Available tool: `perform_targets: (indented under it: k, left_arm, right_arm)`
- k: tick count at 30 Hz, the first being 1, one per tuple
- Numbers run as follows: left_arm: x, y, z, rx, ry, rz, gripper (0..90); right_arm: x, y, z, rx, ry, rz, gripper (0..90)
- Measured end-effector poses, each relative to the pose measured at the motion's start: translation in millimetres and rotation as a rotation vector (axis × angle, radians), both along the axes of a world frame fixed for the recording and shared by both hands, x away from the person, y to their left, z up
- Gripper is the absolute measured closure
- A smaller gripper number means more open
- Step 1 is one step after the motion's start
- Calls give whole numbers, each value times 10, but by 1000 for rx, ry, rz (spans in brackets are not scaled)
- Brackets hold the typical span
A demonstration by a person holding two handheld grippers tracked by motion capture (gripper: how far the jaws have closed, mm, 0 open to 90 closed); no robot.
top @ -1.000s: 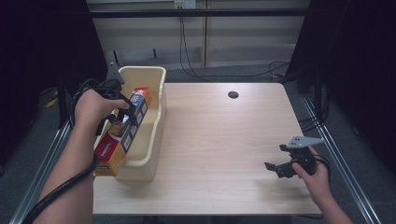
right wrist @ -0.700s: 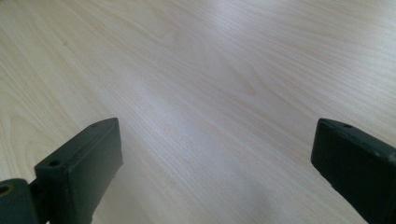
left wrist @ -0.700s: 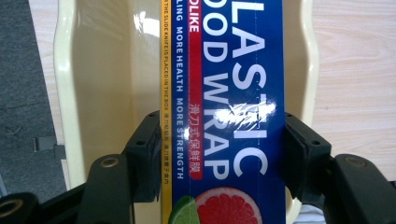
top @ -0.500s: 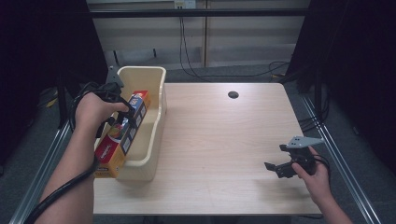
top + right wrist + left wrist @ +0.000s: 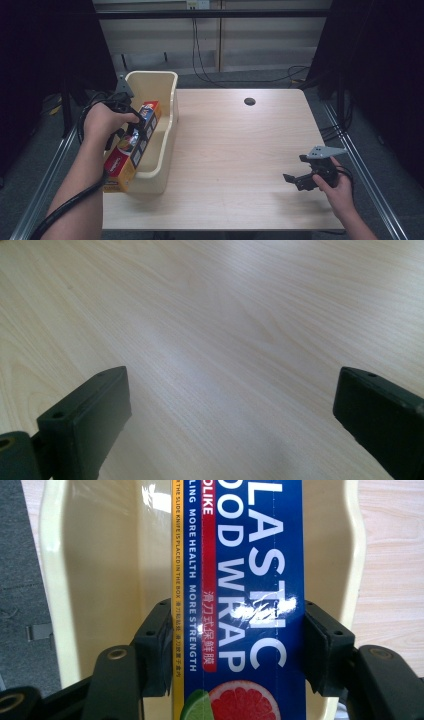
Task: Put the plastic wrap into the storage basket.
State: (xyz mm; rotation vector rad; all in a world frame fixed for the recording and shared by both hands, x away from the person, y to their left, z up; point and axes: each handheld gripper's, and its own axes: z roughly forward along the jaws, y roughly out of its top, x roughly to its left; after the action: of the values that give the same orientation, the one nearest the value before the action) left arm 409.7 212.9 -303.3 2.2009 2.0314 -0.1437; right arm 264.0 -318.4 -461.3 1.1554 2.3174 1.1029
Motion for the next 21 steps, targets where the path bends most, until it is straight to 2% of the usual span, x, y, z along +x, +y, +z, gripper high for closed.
perform_targets:
  k: [21]
  left_arm:
    - [0, 11, -103, -12, 14, 15, 404]
  right_arm:
    - [-3, 0, 5, -1, 0, -3, 18]
